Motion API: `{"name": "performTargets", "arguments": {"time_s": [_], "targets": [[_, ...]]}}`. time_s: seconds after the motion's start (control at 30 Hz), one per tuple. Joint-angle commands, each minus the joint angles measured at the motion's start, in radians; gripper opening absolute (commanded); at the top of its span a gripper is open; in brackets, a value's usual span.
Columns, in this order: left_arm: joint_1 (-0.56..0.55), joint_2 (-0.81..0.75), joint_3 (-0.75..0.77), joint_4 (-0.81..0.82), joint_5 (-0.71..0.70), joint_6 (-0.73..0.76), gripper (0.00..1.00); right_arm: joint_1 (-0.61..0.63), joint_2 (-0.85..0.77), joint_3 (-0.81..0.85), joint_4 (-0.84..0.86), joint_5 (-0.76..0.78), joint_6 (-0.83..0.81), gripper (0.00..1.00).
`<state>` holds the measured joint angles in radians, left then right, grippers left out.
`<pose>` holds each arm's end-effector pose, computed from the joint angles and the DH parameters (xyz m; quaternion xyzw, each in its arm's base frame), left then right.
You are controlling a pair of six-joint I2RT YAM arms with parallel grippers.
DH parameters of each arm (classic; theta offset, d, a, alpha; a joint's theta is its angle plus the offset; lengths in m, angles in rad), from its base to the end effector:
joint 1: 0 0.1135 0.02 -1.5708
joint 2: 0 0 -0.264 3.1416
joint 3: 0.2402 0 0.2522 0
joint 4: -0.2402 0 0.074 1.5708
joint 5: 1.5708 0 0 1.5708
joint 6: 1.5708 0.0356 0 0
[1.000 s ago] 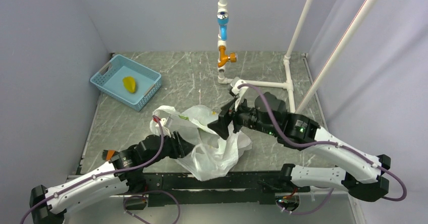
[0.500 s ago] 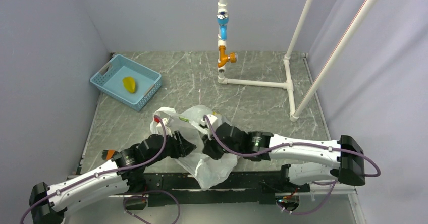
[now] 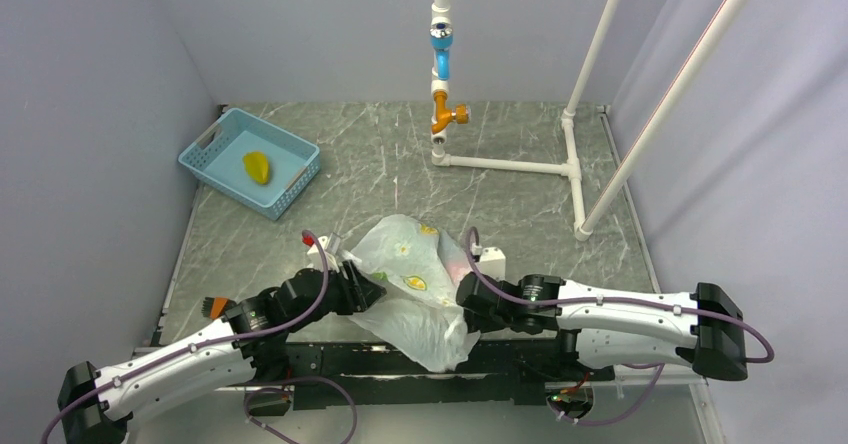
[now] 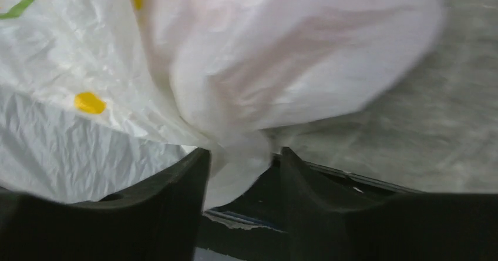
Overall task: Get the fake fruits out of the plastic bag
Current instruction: Adjust the plastic bag at the center of the board.
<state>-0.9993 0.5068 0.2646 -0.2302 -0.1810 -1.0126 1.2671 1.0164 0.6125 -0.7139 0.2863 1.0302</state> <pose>0.0803 -0.1130 0.1915 -0.0528 0.8491 -0.3979 0.3434 0.0626 0.1661 0.1996 -0.0822 0.9615 0.1458 0.2179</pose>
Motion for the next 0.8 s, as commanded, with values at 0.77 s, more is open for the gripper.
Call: {"name": "performTargets", "arguments": {"time_s": [0.77], "targets": [[-0.006,0.103,0.058,0.163,0.136,0.032,0.55,0.02,-0.002,0.183,-0.047,-0.341,0.314,0.98]]}}
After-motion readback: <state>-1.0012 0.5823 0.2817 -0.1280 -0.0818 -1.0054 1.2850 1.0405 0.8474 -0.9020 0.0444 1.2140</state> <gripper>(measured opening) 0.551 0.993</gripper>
